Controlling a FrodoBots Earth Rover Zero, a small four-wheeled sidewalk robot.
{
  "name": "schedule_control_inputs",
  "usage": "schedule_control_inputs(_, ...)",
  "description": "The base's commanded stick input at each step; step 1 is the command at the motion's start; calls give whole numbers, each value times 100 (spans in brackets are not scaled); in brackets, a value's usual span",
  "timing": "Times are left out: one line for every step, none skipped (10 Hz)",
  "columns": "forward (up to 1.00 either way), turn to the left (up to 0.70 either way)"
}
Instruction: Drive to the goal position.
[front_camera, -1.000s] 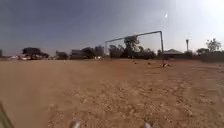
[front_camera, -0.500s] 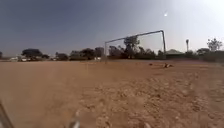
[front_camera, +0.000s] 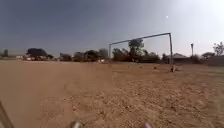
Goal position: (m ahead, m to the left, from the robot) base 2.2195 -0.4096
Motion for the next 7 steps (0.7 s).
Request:
schedule_control_inputs(70, 0)
schedule_control_inputs(70, 0)
schedule_control_inputs(70, 0)
schedule_control_inputs(70, 0)
schedule_control_inputs(70, 0)
schedule_control_inputs(70, 0)
schedule_control_inputs(70, 0)
